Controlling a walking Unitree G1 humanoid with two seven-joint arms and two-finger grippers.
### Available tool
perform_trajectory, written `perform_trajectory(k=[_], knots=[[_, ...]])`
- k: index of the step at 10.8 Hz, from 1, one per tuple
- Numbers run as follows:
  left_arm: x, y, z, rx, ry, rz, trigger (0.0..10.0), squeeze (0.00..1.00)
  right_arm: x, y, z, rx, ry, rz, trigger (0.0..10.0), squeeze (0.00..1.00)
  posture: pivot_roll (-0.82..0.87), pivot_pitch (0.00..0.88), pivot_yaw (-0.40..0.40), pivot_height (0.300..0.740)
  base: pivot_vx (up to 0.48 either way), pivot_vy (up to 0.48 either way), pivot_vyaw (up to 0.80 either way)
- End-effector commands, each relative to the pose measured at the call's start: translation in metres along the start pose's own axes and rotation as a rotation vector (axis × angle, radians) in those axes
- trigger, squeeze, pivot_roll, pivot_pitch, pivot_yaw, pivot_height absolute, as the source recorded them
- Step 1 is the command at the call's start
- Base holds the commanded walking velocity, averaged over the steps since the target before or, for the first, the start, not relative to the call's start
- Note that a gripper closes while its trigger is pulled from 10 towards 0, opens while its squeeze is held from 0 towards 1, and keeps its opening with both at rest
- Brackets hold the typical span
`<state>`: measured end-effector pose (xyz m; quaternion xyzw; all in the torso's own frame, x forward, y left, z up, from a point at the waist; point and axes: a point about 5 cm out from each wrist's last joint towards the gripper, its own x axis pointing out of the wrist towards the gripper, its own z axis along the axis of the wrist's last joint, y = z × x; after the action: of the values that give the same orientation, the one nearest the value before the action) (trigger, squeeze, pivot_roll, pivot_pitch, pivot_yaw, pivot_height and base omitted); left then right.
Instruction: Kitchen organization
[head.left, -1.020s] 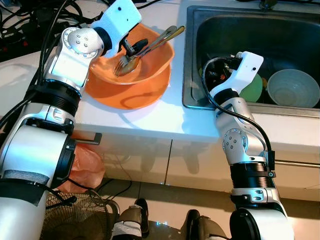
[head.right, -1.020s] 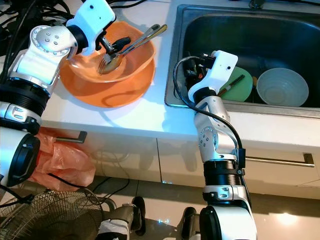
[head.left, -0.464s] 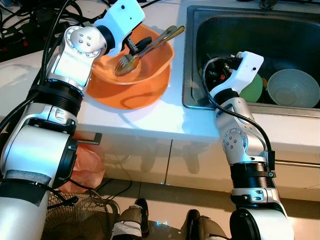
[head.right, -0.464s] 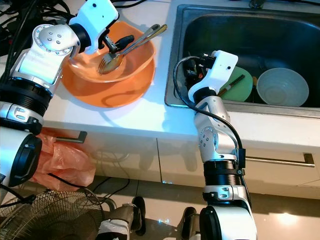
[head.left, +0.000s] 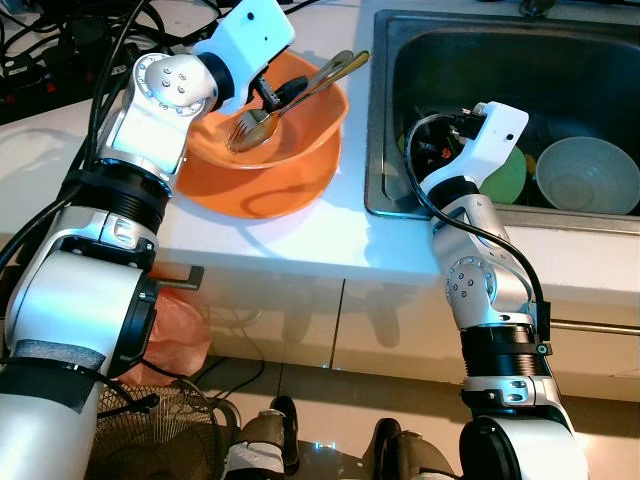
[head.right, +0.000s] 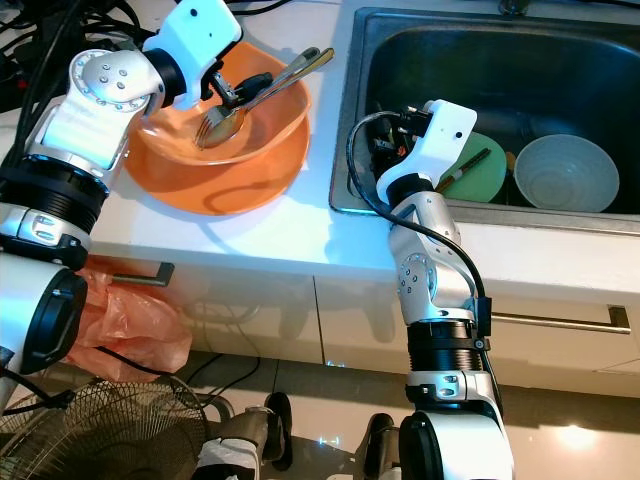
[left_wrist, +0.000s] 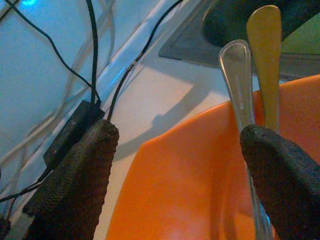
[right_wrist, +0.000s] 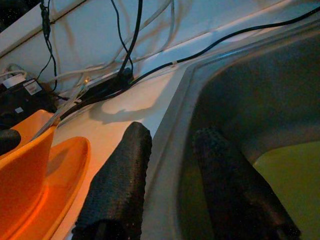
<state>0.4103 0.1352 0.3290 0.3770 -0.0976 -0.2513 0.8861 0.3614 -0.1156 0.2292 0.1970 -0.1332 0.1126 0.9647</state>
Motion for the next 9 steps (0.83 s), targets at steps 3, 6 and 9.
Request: perform_trajectory(k=[3,6,9], knots=[[0.000,-0.005,-0.002,0.019,0.013,-0.030,10.0,0.00,-0.004,-0.003,-0.005,0.000,0.016,-0.021,10.0,0.00,0.10,0.233,0.081,0.740,0.000,0.000,0.00],[0.000,-0.006,-0.008,0.027,0.049,-0.028,10.0,0.00,-0.004,-0.003,-0.004,0.001,0.017,-0.021,10.0,0.00,0.10,0.232,0.081,0.740,0.000,0.000,0.00],[-0.001,-0.005,-0.012,0.018,0.079,-0.001,10.0,0.00,-0.004,-0.003,-0.005,0.001,0.017,-0.018,10.0,0.00,0.10,0.230,0.082,0.740,0.000,0.000,0.00]])
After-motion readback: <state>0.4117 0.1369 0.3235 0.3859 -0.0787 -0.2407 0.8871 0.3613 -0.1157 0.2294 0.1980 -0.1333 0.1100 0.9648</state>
